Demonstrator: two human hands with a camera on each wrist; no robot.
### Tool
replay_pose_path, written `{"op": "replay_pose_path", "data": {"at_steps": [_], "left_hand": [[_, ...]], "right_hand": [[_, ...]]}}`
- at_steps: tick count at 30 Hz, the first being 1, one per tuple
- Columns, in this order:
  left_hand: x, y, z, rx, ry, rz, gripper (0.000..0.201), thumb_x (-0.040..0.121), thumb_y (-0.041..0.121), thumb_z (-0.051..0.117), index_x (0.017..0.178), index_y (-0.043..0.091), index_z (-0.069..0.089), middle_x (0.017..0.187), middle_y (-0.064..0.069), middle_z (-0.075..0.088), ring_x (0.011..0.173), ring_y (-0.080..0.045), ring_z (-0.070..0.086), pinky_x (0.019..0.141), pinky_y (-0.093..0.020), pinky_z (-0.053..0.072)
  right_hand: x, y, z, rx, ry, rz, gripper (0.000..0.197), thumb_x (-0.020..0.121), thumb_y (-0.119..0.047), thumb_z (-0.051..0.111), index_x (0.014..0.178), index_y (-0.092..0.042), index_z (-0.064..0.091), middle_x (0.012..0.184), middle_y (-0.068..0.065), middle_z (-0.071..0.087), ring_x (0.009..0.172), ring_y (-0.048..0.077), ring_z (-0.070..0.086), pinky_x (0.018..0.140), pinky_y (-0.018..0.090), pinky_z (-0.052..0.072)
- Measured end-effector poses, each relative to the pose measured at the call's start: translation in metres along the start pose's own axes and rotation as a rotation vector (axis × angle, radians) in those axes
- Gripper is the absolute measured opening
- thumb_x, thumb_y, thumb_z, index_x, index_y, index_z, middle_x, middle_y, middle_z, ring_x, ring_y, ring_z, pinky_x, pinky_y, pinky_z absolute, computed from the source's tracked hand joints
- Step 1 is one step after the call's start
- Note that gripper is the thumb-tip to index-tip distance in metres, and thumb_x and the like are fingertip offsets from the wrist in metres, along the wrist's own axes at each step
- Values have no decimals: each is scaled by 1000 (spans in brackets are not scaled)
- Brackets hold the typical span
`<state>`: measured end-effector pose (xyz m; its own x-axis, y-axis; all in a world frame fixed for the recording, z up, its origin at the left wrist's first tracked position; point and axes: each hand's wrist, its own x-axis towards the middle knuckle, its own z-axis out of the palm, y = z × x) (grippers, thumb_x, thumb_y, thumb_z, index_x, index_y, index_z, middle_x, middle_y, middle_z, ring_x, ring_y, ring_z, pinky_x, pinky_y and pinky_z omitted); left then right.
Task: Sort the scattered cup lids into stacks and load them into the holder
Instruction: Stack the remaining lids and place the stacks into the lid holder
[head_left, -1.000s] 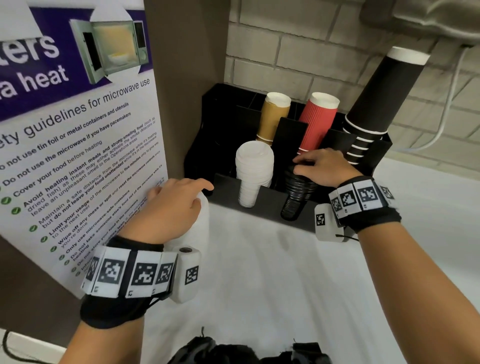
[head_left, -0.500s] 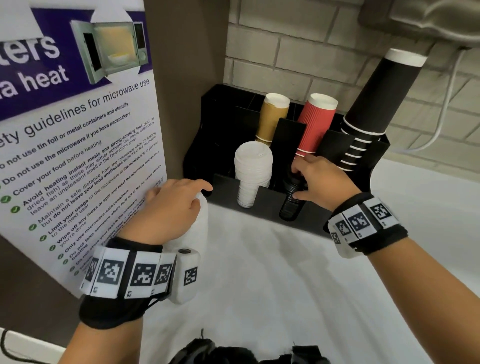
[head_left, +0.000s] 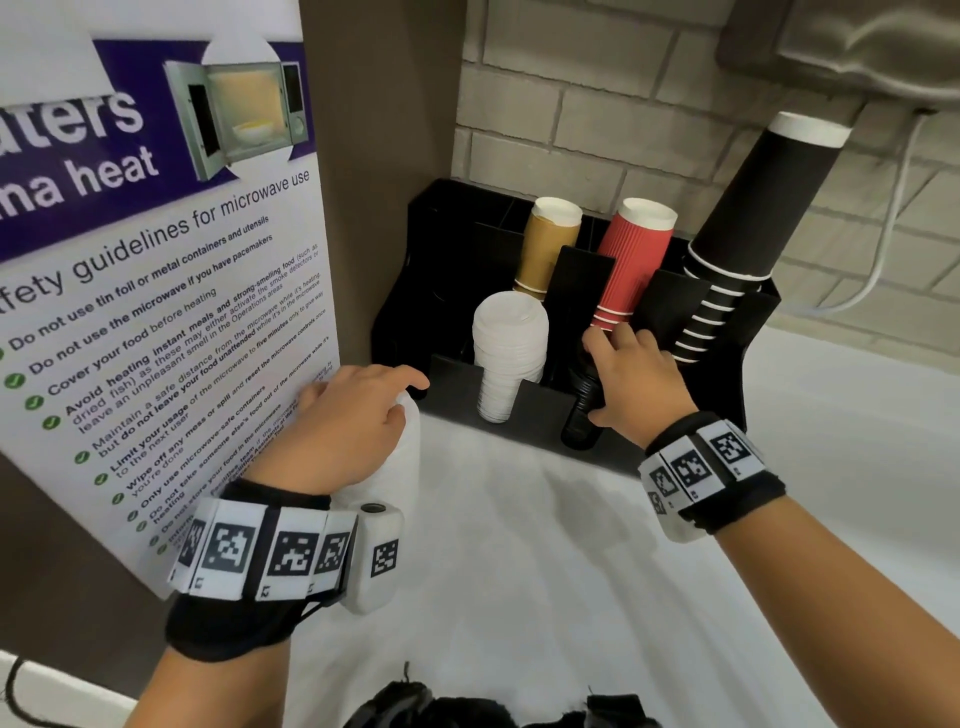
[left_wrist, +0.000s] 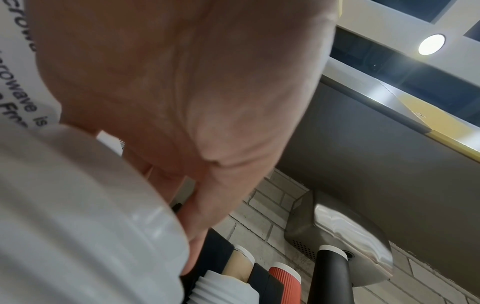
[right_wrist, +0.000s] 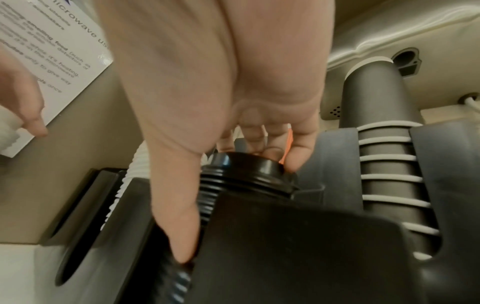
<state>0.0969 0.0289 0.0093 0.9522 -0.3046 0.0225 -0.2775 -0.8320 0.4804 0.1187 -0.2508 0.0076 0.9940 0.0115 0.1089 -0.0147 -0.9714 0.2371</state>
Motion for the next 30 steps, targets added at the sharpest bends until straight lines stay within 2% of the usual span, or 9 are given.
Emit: {"op": "replay_pose_path", "data": {"at_steps": [6,10,12,14,16,18,23,27,30], "left_hand": [[1,-2,2,-6,1,6,43,100,15,37,136,38,43,140,11,47,133,-14,30,111,-41,17],[2,-2,1,0,-7,9,44,100,14,36,137,37,43,141,11,46,134,-14,30,110,-41,18],[2,-1,1,0,-10,11,44,100,14,36,137,37,43,141,10,46,134,-14,30,110,-42,18],[2,-2,1,-4,-13,12,44,100,14,35,137,37,43,141,10,46,135,-14,29,110,-42,18],[2,-2,1,-14,-12,11,43,100,14,36,137,37,43,140,10,47,134,-14,30,110,-42,18],[2,-2,1,-25,-1,5,43,100,14,37,137,37,43,140,10,47,133,-15,32,110,-42,18],[5,-3,1,-22,24,-19,42,98,19,44,136,36,45,146,9,42,133,-20,33,109,-44,22],[4,-2,1,-35,-2,-28,41,97,20,45,136,34,46,146,6,42,134,-23,32,112,-48,26],[3,-1,1,-32,-12,-25,41,98,20,45,137,33,46,145,4,43,133,-24,32,110,-49,28]], "right_hand": [[-9,-6,10,29,47,2,77,70,-27,80,132,-16,35,126,11,42,110,29,44,84,39,46],[0,17,-6,434,36,22,69,69,-32,83,126,-13,51,121,11,43,113,30,42,93,42,44],[7,31,-18,580,54,43,55,73,-32,80,121,-15,58,113,8,47,110,25,49,92,33,43],[12,43,-28,580,-2,39,50,73,-33,81,117,-20,62,109,4,50,103,18,52,89,30,43],[13,47,-32,497,-132,23,54,69,-33,83,118,-26,62,113,3,54,104,17,53,94,36,46],[12,46,-29,462,-166,23,53,70,-31,83,118,-26,62,114,3,54,108,19,55,95,42,47],[6,37,-21,386,-25,34,57,72,-37,79,123,-27,56,119,3,50,117,25,47,97,45,41],[11,7,-31,638,121,-141,64,74,-38,78,131,-23,51,120,6,46,118,26,41,101,41,38],[29,-24,-41,611,88,-248,68,78,-39,73,139,-31,43,134,6,40,125,28,34,106,41,32]]}}
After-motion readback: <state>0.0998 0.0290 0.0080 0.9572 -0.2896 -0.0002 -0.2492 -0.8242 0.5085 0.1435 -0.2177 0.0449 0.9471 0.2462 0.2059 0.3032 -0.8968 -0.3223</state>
